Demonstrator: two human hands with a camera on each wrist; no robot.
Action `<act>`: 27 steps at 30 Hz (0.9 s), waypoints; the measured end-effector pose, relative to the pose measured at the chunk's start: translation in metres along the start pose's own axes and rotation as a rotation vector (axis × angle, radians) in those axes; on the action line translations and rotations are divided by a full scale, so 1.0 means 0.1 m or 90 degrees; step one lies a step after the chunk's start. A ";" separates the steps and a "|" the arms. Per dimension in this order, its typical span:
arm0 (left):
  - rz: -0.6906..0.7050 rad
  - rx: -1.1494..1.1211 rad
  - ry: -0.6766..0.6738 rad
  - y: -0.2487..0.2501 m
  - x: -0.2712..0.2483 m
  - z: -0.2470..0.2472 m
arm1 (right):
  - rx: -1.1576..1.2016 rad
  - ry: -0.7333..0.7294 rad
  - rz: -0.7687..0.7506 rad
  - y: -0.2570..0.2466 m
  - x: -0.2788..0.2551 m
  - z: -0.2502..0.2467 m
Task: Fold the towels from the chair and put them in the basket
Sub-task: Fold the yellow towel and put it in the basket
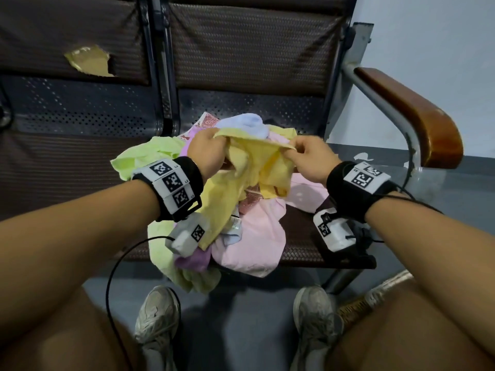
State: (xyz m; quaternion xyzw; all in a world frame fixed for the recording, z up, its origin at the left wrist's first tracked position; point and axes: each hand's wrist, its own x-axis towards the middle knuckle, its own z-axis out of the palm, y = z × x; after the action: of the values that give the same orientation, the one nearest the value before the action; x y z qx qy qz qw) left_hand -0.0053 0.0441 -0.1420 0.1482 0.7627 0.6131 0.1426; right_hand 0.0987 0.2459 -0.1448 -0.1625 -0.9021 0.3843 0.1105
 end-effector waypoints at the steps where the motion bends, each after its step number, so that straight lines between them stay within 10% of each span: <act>1: -0.020 -0.057 0.012 0.04 0.00 0.02 | -0.009 -0.007 0.023 0.06 -0.01 0.02; 9: -0.038 -0.017 0.026 0.08 -0.01 0.14 | 0.216 0.089 -0.037 -0.12 -0.04 -0.04; 14: -0.099 -0.252 0.075 0.24 0.08 0.08 | -0.131 -0.150 -0.094 -0.05 -0.25 -0.05; 20: -0.102 -0.290 0.008 0.33 0.03 0.06 | -0.030 -0.037 -0.204 -0.21 -0.30 -0.10; 27: -0.122 -0.347 -0.017 0.52 -0.13 0.21 | -0.241 -0.185 -0.123 -0.30 -0.34 0.29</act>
State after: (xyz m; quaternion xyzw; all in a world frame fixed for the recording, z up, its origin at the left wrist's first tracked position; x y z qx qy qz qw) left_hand 0.0178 0.0679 -0.0946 0.0395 0.5782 0.7774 0.2445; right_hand 0.1148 0.1944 -0.1450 -0.0365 -0.9757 0.2155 -0.0169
